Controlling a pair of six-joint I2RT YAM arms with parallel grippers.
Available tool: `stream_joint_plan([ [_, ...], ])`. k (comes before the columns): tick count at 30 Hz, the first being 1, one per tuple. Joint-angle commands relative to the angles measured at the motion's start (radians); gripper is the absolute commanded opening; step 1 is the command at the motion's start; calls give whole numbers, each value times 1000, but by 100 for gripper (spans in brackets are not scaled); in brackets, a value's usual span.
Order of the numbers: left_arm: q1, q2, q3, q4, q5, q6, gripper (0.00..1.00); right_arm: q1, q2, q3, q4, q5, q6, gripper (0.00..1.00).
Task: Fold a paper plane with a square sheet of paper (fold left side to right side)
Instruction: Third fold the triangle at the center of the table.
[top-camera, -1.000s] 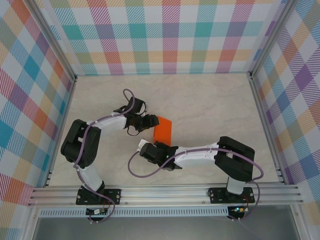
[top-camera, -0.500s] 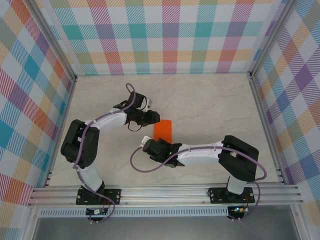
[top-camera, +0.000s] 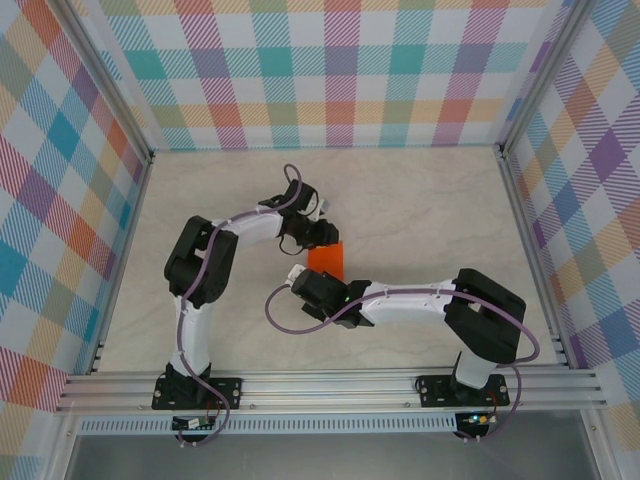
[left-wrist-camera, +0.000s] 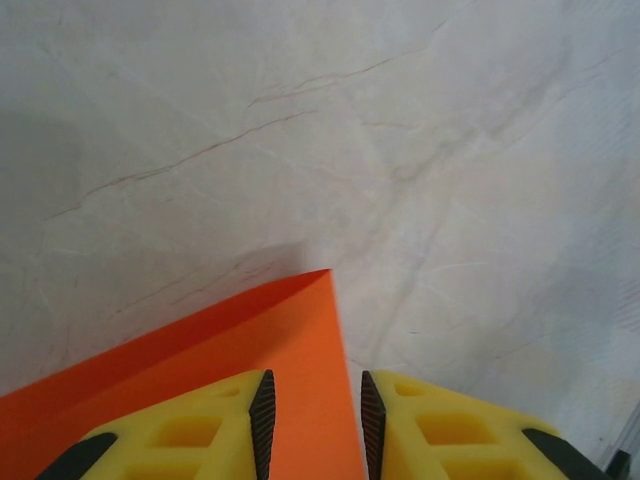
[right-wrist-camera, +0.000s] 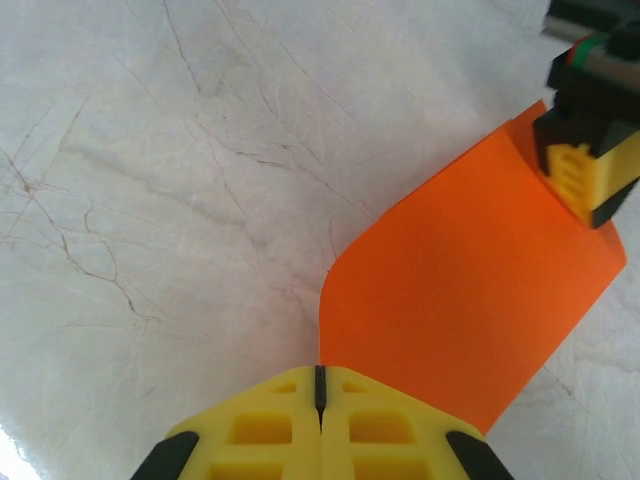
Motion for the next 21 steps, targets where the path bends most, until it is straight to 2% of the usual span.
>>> stream_joint_plan([
  [1, -12, 39, 47, -64, 5, 39, 30, -12, -11, -4, -21, -42, 34, 0],
  [7, -16, 77, 57, -97, -16, 65, 29, -55, -33, -12, -40, -128, 59, 0],
  [13, -16, 101, 58, -120, -33, 89, 28, -145, -71, -46, -45, -285, 88, 0],
  [21, -16, 116, 61, -132, -48, 100, 27, -314, -112, -83, -18, -578, 122, 0],
])
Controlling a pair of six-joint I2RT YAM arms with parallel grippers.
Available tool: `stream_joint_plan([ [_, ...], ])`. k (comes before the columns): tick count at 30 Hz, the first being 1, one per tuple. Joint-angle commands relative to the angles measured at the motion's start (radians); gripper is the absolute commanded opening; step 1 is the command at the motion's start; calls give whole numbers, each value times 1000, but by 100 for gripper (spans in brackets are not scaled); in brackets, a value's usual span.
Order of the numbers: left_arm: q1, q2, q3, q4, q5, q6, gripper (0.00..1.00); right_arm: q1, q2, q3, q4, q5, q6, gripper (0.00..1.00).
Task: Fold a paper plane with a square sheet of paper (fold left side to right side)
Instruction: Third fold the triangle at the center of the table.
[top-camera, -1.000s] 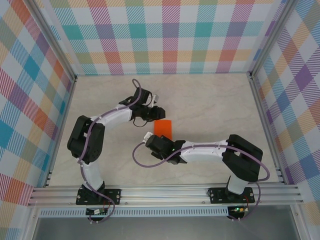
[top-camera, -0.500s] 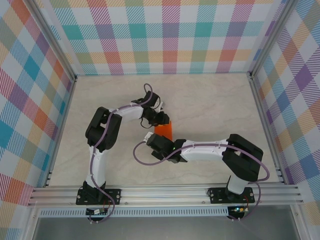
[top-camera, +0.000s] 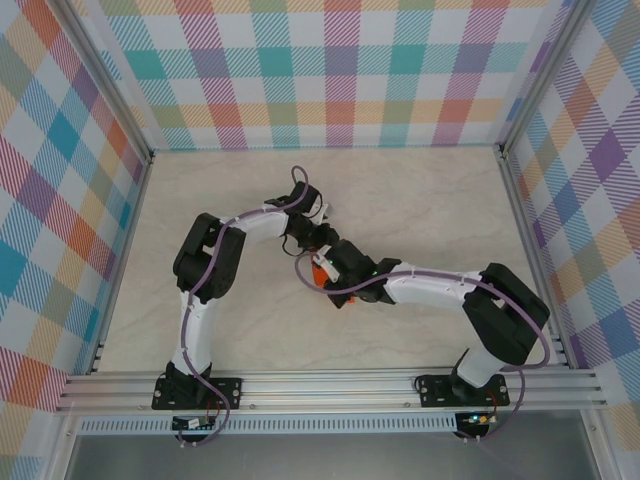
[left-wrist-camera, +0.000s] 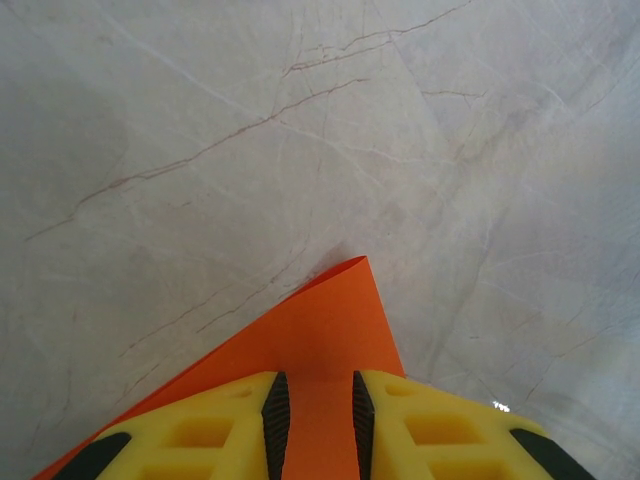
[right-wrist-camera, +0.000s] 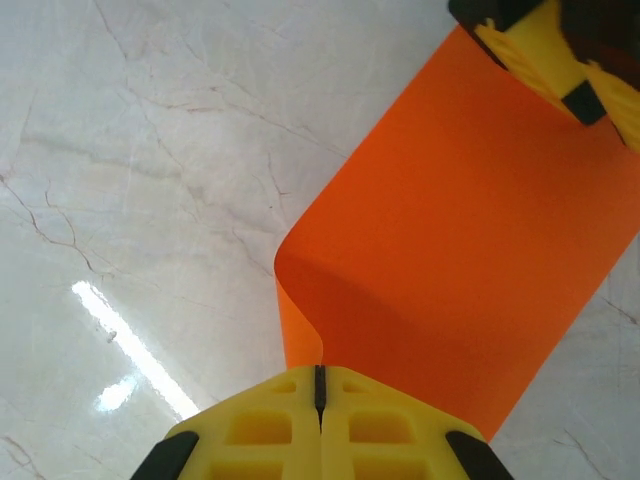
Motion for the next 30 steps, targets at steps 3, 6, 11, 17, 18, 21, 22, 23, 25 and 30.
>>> stream_joint_plan([
  [3, -9, 56, 6, -73, -47, 27, 27, -95, -7, -2, 5, -213, 37, 0],
  [6, -11, 60, 6, -76, -53, 30, 26, -132, 23, 19, -14, -236, 43, 0],
  [11, -13, 58, 9, -87, -63, 36, 26, -168, 79, 61, -41, -236, 58, 0],
  [17, -16, 56, 11, -96, -70, 42, 26, -201, 127, 95, -49, -205, 81, 0],
  [18, -17, 56, 11, -98, -70, 43, 25, -204, 133, 98, -49, -206, 81, 0],
  [21, -18, 56, 11, -97, -67, 42, 26, -209, 151, 116, -58, -205, 75, 0],
  [22, -19, 56, 12, -97, -65, 43, 26, -211, 160, 122, -64, -202, 74, 0],
  [23, -19, 56, 12, -97, -66, 43, 25, -213, 165, 126, -69, -199, 73, 0],
  [25, -19, 54, 12, -98, -66, 42, 25, -218, 170, 130, -74, -191, 79, 0],
  [30, -20, 52, 12, -98, -64, 44, 25, -222, 173, 123, -68, -193, 92, 0],
])
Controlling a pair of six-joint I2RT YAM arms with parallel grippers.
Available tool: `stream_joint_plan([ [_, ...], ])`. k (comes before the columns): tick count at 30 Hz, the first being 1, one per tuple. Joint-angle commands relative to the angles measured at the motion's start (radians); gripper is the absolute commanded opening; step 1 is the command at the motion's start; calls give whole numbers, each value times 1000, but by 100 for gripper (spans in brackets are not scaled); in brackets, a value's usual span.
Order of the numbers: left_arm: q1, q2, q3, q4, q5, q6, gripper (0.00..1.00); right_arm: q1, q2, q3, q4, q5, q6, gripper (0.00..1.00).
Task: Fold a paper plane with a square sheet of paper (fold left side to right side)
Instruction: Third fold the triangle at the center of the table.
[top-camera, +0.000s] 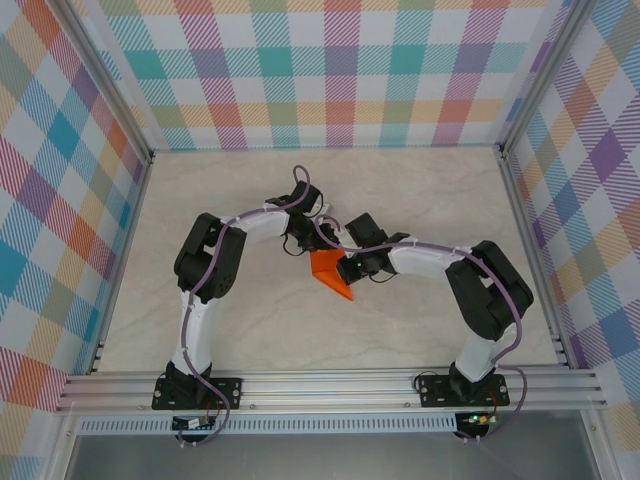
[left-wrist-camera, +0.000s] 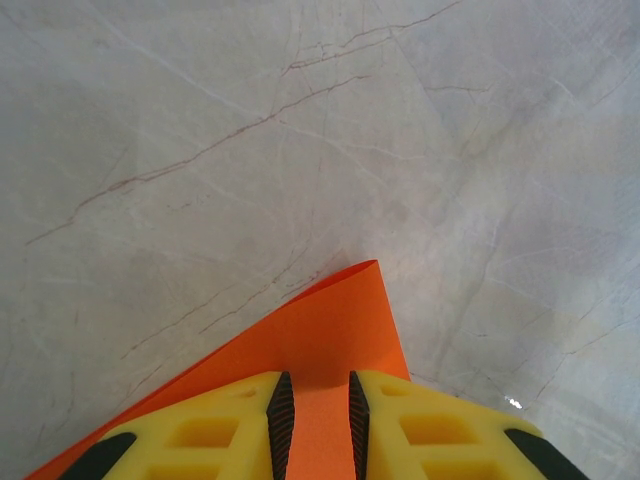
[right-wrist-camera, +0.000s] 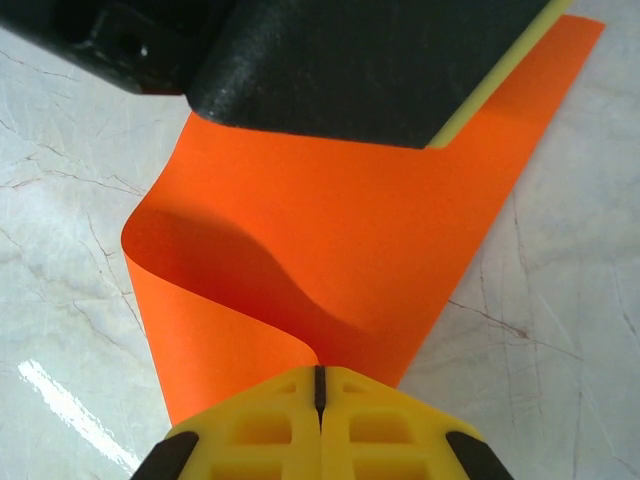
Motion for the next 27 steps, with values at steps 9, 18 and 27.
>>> stream_joint_plan([
  [9, -17, 47, -1, -77, -52, 20, 25, -7, 30, 5, -25, 14, 15, 0],
  [18, -17, 44, -1, -80, -53, 20, 25, -7, 25, -8, -19, 38, 30, 0],
  [27, -18, 42, -1, -80, -48, 20, 25, -8, 53, 19, -52, 44, 21, 0],
])
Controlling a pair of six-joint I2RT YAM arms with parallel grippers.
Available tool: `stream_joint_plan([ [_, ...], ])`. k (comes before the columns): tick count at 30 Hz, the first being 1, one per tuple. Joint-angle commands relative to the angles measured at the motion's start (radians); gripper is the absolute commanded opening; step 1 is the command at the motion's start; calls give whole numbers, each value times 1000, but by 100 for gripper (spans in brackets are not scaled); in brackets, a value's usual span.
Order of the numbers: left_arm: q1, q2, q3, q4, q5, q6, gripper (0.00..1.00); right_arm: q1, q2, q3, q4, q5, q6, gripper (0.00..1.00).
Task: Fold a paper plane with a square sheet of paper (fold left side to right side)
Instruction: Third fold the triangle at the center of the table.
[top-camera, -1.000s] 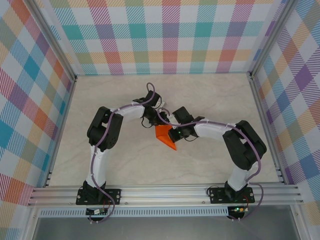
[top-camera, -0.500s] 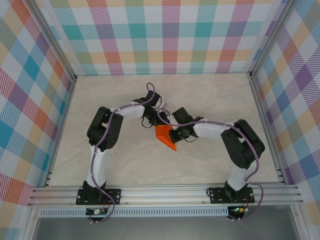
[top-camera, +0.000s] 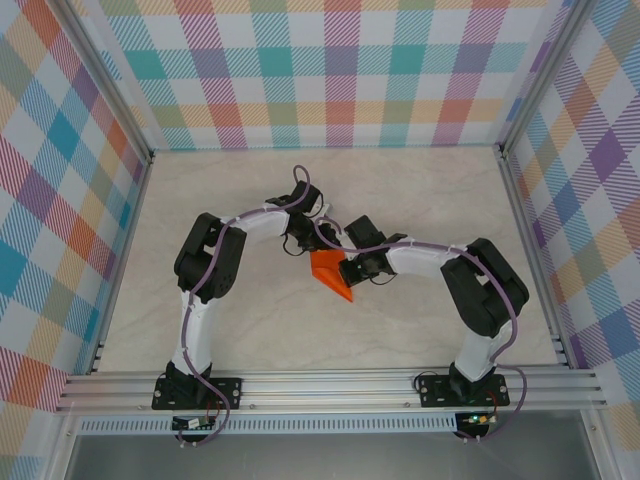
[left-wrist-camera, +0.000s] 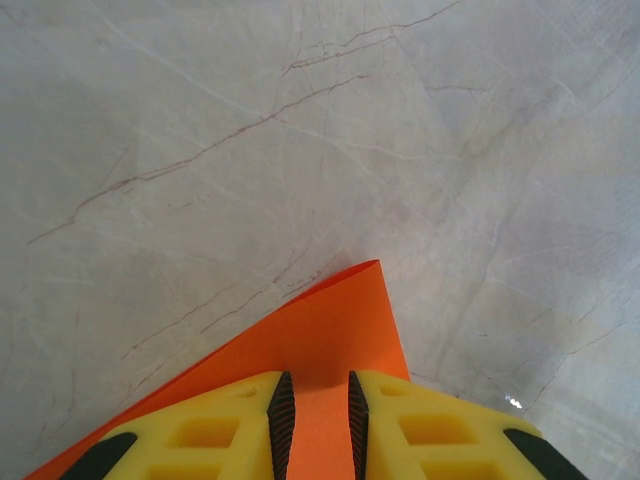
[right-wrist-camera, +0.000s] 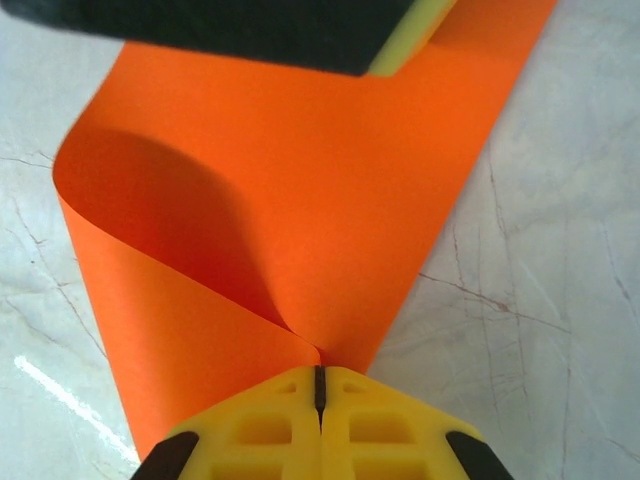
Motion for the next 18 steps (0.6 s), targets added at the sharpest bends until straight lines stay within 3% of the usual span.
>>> stream_joint_plan([
  [1, -18, 39, -3, -77, -48, 20, 25, -7, 23, 19, -30, 3, 1, 0],
  [8, -16, 17, 18, -82, -18, 23, 29, -5, 58, 20, -70, 1, -13, 0],
  [18, 53, -76, 131, -189, -3, 40, 44, 8, 98, 23, -91, 0, -14, 0],
])
